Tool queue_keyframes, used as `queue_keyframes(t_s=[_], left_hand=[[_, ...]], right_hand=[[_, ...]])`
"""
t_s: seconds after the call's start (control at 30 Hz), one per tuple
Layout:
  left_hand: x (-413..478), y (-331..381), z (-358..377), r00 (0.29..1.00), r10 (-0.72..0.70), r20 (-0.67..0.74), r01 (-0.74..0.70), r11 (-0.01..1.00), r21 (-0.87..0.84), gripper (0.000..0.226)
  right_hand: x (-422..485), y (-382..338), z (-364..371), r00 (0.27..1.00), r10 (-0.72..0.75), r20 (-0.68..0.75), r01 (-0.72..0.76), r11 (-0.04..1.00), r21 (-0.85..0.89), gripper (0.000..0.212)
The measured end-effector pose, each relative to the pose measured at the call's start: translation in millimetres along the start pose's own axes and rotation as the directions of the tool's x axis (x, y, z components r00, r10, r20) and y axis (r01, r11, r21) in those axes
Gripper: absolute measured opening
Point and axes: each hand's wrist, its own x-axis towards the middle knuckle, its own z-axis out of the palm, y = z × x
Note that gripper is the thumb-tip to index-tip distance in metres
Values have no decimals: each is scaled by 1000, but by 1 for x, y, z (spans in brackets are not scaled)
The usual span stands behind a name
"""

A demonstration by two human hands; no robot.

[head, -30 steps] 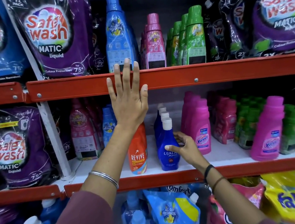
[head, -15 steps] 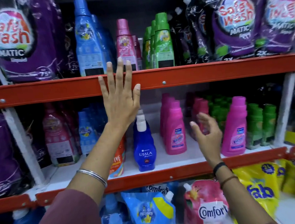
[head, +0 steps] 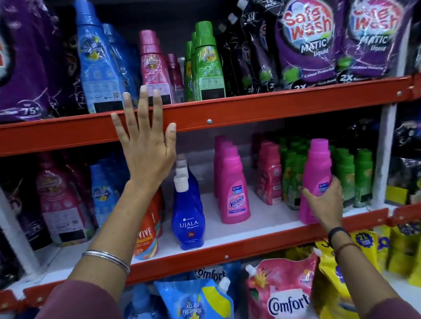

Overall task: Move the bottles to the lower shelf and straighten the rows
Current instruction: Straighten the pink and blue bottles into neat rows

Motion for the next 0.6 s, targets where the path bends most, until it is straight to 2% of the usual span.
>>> queue_keyframes(t_s=[0.17,0.33,0.6], left_hand=[[5,2,-2,1000,0,-12,0,1000,-4,58],[4,1,-1,1000,-3,-19,2,1000,-4,59],[4,-1,0,1000,0,-12,0,1000,5,58]], right_hand=[[-4,-14,-9,999,-35,-36,32,996,-84,74],[-28,-40,-6,991,-124,-42,122,992,-45,77],[-78,-97,35,983,-147,113,147,989,4,78]])
